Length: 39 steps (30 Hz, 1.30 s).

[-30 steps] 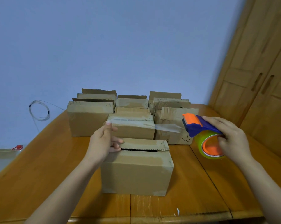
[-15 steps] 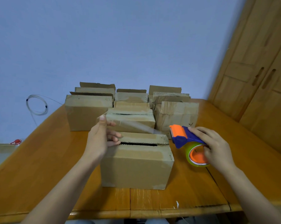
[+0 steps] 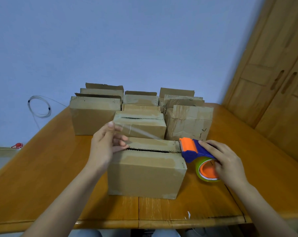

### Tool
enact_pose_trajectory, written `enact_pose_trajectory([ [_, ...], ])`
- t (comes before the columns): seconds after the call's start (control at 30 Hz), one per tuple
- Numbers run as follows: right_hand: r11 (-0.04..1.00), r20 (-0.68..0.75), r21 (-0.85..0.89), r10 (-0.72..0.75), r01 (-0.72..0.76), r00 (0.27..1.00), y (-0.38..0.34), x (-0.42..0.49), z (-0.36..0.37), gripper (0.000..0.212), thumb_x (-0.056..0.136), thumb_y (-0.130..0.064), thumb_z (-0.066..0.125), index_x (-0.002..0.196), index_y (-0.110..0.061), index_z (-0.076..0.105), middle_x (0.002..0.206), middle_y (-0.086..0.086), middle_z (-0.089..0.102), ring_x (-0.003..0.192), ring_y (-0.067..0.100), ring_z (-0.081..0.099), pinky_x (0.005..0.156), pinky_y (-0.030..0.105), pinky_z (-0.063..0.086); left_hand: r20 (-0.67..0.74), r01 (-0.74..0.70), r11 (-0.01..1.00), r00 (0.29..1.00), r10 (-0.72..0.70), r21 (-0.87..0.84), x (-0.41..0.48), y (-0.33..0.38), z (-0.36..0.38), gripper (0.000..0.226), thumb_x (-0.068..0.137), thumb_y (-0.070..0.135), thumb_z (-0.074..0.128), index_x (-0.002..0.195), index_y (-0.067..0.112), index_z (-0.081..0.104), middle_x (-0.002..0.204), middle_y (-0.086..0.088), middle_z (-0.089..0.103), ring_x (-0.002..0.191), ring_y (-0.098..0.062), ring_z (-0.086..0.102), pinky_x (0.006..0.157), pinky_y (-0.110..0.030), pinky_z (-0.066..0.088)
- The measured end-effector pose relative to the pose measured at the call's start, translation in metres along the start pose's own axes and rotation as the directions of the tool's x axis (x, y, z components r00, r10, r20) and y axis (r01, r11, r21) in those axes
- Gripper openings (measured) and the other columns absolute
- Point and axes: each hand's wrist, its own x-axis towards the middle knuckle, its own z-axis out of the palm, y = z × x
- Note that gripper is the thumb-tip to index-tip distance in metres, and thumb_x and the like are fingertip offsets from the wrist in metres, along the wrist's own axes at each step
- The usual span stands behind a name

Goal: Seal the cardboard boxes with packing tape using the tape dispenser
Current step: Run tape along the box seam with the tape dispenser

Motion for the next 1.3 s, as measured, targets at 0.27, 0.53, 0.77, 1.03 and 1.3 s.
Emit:
enact_pose_trajectory([
  [0.27,0.998,0.041,-0.049,-0.041,0.043,0.998,0.007,0.003,-0.004,0.084,0.062,0.003,0.083,0.132,-0.023,0.045,0.117,0.013,0.064,0.109,0.019,0.044,0.065,0.037,0.055,0.099,-0.413,0.775,0.902,0.420,0.478,0.014,0.009,-0.034,0.014,0.097,0.019,0.050,0.092,0.016,0.063,0.071,0.007,0.065,0.070,-0.006,0.064,0.065,-0.025,0.056],
  [0.53,0.999,0.047,-0.035,-0.029,0.031,0.998,0.007,0.004,-0.001,0.088,0.060,0.010,0.081,0.132,-0.024,0.045,0.118,0.013,0.063,0.109,0.020,0.045,0.064,0.037,0.056,0.342,-0.611,0.544,0.784,0.518,0.575,0.030,0.004,-0.071,0.023,0.094,0.012,0.049,0.109,0.022,0.063,0.083,0.013,0.063,0.059,-0.004,0.061,0.057,-0.021,0.051],
  [0.77,1.000,0.060,-0.016,-0.010,0.011,0.998,0.008,0.003,-0.001,0.086,0.062,0.011,0.079,0.132,-0.025,0.045,0.118,0.013,0.063,0.109,0.019,0.045,0.062,0.037,0.056,0.130,-0.450,0.769,0.887,0.442,0.454,0.017,0.006,-0.056,0.021,0.088,0.015,0.060,0.090,0.031,0.073,0.051,0.000,0.057,0.037,-0.012,0.045,0.042,-0.018,0.040],
  [1.03,1.000,0.069,-0.019,0.014,-0.013,0.997,0.011,0.001,0.003,0.092,0.060,0.016,0.079,0.133,-0.027,0.044,0.119,0.012,0.063,0.111,0.019,0.045,0.064,0.037,0.057,-0.006,-0.226,0.924,0.971,0.239,0.308,0.016,0.021,-0.044,0.012,0.086,0.009,0.067,0.086,0.019,0.074,0.042,-0.006,0.052,0.033,-0.015,0.041,0.039,-0.019,0.039],
  [1.3,1.000,0.074,-0.023,0.012,-0.010,0.997,0.011,0.000,0.001,0.091,0.060,0.014,0.080,0.133,-0.027,0.044,0.119,0.012,0.063,0.110,0.022,0.049,0.063,0.038,0.058,0.080,-0.225,0.962,0.973,0.215,0.155,0.013,0.036,-0.041,0.015,0.076,0.008,0.070,0.090,0.009,0.073,0.071,-0.007,0.074,0.072,-0.019,0.072,0.069,-0.019,0.055],
])
